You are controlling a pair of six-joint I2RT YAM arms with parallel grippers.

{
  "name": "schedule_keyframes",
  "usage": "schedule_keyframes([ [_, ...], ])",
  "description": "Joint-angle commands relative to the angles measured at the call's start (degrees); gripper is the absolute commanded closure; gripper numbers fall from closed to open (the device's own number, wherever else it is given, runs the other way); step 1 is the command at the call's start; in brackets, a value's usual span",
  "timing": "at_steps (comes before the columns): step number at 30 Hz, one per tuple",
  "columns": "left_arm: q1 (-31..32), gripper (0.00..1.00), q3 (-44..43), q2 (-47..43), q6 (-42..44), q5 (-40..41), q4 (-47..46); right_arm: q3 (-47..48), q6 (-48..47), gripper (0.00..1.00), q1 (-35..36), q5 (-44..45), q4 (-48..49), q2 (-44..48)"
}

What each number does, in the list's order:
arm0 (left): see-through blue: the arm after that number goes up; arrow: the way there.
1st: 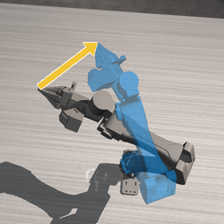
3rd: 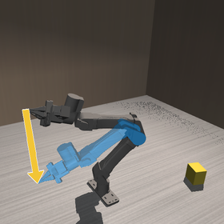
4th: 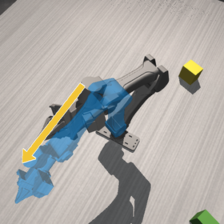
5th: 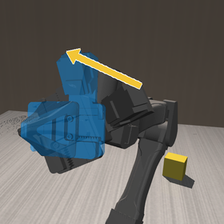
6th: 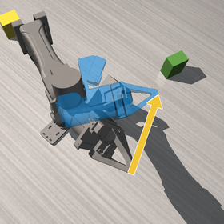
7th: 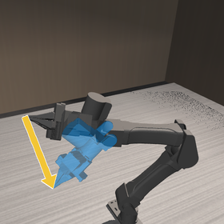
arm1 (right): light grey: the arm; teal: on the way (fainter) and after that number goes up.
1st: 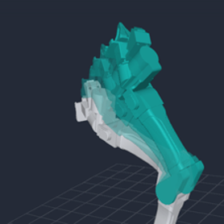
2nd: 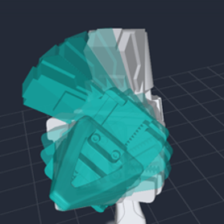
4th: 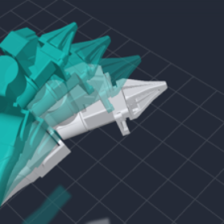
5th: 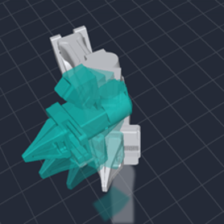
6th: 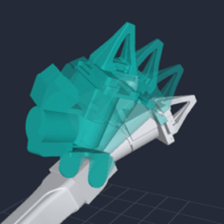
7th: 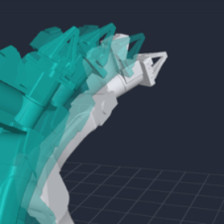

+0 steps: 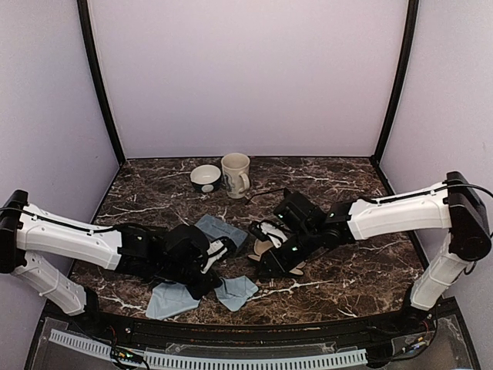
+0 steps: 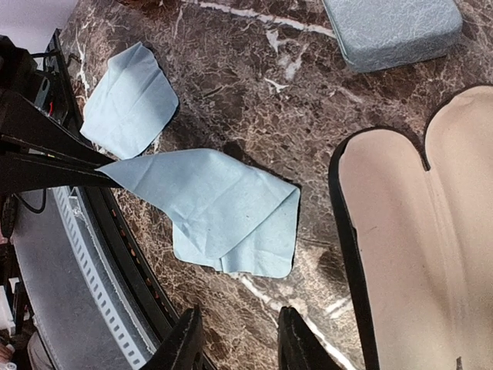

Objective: Organize the sunglasses
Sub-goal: Place the glasses cleaning cloth at the center of the board.

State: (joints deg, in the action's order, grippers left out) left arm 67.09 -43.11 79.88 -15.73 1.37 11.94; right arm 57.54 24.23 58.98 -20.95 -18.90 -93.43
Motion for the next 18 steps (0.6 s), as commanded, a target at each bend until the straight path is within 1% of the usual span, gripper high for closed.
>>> schedule_keyframes([
  [1, -1.32, 1.00, 1.15, 0.04, -2.36, -2.56, -0.42, -3.64, 0.82, 0.64, 2.00, 0.11, 9.51, 1.36],
  [3, -2.25, 1.00, 1.71, -0.10, -3.92, -3.74, -1.03, -4.66, 1.85, 0.63, 3.39, 0.90, 12.79, 1.00],
  [8, -4.46, 1.00, 3.64, -0.98, -7.16, -6.75, -2.03, -5.02, 4.96, 0.61, 4.80, 3.05, 16.62, -1.67],
  [11, -5.58, 1.00, 4.45, -1.49, -8.28, -6.95, -1.82, -3.48, 5.89, 0.61, 4.77, 6.05, 14.20, -3.92],
  [18, -6.97, 1.00, 5.00, -1.43, -8.49, -6.15, -1.63, 0.07, 5.66, 0.63, 4.82, 11.44, 7.22, -8.06],
])
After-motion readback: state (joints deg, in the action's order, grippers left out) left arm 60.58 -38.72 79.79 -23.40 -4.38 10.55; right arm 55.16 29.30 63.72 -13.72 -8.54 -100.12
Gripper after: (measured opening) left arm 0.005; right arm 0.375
